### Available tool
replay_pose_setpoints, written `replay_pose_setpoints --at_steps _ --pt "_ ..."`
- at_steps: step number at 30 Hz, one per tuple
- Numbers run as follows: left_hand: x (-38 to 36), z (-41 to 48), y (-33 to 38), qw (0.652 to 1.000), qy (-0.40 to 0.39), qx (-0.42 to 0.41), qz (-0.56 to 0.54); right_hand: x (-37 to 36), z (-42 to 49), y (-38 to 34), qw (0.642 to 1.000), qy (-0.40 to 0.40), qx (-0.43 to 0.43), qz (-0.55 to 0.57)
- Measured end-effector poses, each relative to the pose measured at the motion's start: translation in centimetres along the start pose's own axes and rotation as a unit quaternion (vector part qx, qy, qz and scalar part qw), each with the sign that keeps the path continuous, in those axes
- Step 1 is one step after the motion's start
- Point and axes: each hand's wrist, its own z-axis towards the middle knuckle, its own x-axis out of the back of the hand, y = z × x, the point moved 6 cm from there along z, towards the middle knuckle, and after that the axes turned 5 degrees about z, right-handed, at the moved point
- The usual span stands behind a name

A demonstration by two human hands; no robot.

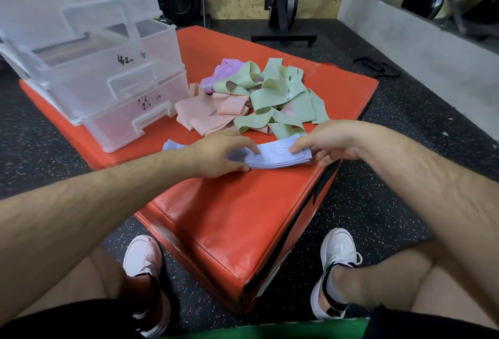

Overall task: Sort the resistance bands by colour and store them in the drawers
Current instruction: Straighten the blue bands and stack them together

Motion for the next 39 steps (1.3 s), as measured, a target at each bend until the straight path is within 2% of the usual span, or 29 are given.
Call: replay_pose_setpoints --at_steps 4,9,15,19,22,26,30,34,39 --pt "-0.6 0.5 1.8 0.999 0.003 -0.035 -0.014 2.1 -1.9 -0.8 0.999 -0.032 0.005 0.031" --pt "-0.4 1.3 2.9 0.997 0.015 -0.069 0.028 3.9 -3.1 -0.8 0.999 -0.015 0.008 0.051" --pt "1.0 0.0 2.8 0.989 -0.022 -0.041 0.14 2.4 -3.6 -3.2 0.999 -0.025 0.03 0.031" --pt "4.6 -2.3 0.7 0.989 0.032 -0.018 0.147 1.0 -3.2 -5.6 0.998 -0.031 0.056 -0.003" --pt "4.8 -4.4 -3.1 0.989 0.007 0.032 0.146 -0.3 -2.8 -7.2 0.997 -0.034 0.072 -0.024" --pt "3.7 -6.0 -4.7 0.999 0.003 0.047 0.018 -2.4 -2.1 -8.9 0.995 -0.037 0.082 -0.036" --pt "3.6 -6.8 -5.5 0.998 0.014 0.058 -0.036 -6.0 -1.3 -10.5 0.993 -0.04 0.092 -0.062" --pt "3.8 -7.4 -6.4 0.983 0.032 0.111 -0.141 -10.3 -0.6 -12.1 0.989 -0.047 0.109 -0.084" --pt "4.2 -8.0 -6.1 0.963 0.059 0.145 -0.219 -14.1 0.3 -13.2 0.985 -0.054 0.124 -0.103"
